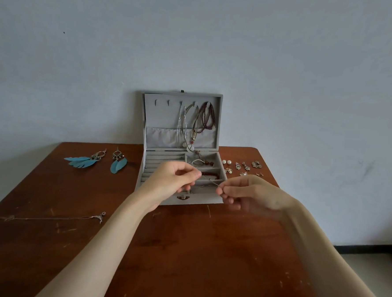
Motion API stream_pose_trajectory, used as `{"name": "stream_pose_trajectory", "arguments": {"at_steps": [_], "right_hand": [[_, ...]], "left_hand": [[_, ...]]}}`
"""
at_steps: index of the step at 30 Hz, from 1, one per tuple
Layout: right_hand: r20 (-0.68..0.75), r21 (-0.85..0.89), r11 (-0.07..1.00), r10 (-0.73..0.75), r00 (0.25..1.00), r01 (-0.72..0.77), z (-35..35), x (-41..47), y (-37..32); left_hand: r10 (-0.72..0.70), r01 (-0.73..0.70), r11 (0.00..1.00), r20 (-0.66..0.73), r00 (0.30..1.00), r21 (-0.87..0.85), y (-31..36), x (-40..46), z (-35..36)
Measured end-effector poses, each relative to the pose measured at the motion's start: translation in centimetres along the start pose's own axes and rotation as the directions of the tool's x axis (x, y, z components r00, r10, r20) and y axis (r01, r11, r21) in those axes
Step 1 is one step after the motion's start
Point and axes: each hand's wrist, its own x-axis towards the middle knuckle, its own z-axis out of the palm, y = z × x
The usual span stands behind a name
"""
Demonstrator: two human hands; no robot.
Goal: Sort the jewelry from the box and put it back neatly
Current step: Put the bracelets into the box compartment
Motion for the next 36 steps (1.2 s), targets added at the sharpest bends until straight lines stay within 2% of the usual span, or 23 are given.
{"name": "stream_pose_trajectory", "arguments": {"at_steps": [3, 5, 7, 9, 14, 17, 19, 21, 25, 29, 31, 33, 36], "right_hand": [[-0.074, -0.030, 0.999, 0.009, 0.997, -0.012, -0.6, 0.5, -0.1], [-0.185, -0.174, 0.983, 0.024, 0.983, -0.056, -1.2, 1.1, -0.4], [-0.251, -0.380, 0.913, 0.053, 0.966, -0.148, -1.4, 1.7, -0.9], [-0.275, -0.492, 0.847, 0.068, 0.959, -0.201, -1.1, 2.2, -1.2], [-0.373, -0.687, 0.715, -0.189, 0.909, -0.133, -0.2, 3.6, -0.8], [-0.305, -0.664, 0.727, -0.053, 0.951, -0.173, 0.1, 3.9, -0.9], [-0.226, -0.563, 0.812, 0.024, 0.974, -0.151, 0.1, 3.7, -1.3], [-0.170, -0.505, 0.857, 0.018, 0.985, -0.103, 0.2, 3.5, -1.6], [-0.225, -0.528, 0.848, -0.076, 0.971, -0.056, 0.4, 3.8, -1.2], [-0.321, -0.592, 0.797, -0.101, 0.942, -0.117, -0.3, 3.7, -0.7], [-0.388, -0.605, 0.780, -0.117, 0.914, -0.157, -0.9, 3.7, -0.5], [-0.445, -0.635, 0.744, -0.132, 0.886, -0.208, -1.4, 3.8, -0.4], [-0.467, -0.655, 0.706, -0.097, 0.879, -0.270, -1.6, 4.0, -0.2]], "left_hand": [[0.026, -0.019, 0.974, -0.029, 0.999, 0.227, -0.3, 1.3, 0.3], [0.075, -0.051, 0.920, -0.047, 0.996, 0.387, -0.5, 2.0, 0.4], [0.101, -0.063, 0.890, -0.061, 0.993, 0.452, -0.6, 2.5, 0.6], [0.120, -0.077, 0.867, -0.056, 0.991, 0.492, -0.7, 2.8, 0.9], [0.195, -0.165, 0.850, -0.008, 0.981, 0.500, 0.0, 2.8, 1.3], [0.257, -0.229, 0.866, -0.003, 0.966, 0.444, 1.5, 2.4, 1.1], [0.265, -0.245, 0.897, -0.003, 0.964, 0.369, 2.5, 2.0, 0.8], [0.250, -0.242, 0.931, 0.003, 0.968, 0.273, 3.2, 1.7, 0.6], [0.227, -0.218, 0.961, -0.034, 0.973, 0.168, 3.4, 1.5, 0.2], [0.148, -0.132, 0.985, -0.152, 0.977, 0.111, 2.0, 1.9, -0.4], [0.098, -0.072, 0.987, -0.178, 0.979, 0.147, 1.0, 2.2, -0.4], [0.086, -0.032, 0.966, -0.202, 0.976, 0.258, 0.1, 2.4, 0.0], [0.089, -0.001, 0.925, -0.215, 0.973, 0.380, -1.0, 2.6, 0.7]]}}
